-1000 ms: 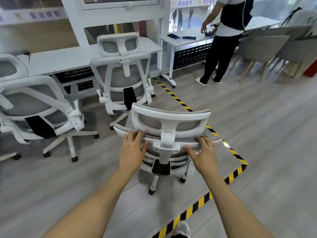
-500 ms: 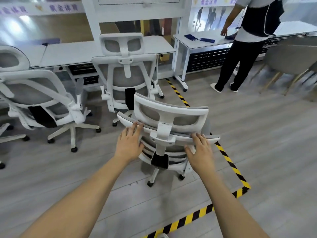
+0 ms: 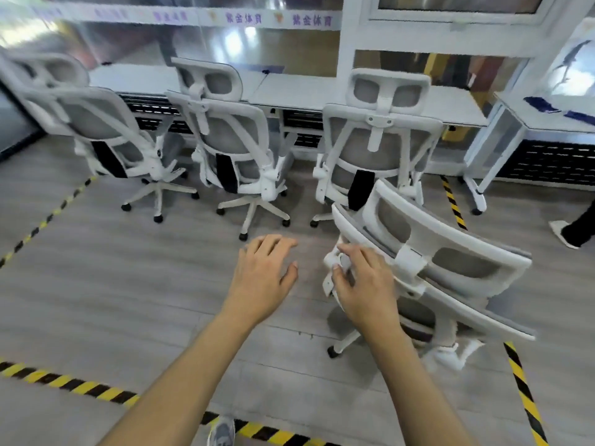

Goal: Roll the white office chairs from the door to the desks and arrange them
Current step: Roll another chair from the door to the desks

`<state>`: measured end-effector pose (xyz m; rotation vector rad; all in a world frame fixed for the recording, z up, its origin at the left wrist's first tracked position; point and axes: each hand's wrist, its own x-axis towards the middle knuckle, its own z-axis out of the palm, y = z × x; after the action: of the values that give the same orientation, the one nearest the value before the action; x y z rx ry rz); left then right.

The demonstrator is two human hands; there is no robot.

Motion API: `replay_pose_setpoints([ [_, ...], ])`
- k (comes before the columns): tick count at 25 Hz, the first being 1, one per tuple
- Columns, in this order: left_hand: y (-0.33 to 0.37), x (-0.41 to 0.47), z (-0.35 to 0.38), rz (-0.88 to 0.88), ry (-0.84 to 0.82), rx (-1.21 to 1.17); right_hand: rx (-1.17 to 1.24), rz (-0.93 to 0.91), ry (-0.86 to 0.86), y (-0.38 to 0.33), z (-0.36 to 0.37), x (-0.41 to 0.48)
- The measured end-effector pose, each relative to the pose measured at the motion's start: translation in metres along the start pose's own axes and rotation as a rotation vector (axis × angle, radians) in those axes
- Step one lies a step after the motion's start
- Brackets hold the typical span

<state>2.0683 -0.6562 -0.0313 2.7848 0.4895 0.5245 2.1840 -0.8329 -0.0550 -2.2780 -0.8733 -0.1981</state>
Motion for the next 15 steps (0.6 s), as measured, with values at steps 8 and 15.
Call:
replay_pose_setpoints([
  [8,-0.129,-0.149,-0.122,-0.461,0.146,0.238,0.146,-0.466,-0.274,-0.2,0.095,-0.007],
  [15,-0.225,-0.359,-0.245,-0.844,0.329,0.33,0.285,-0.783,-0.402,-0.425,0.181,-0.116],
])
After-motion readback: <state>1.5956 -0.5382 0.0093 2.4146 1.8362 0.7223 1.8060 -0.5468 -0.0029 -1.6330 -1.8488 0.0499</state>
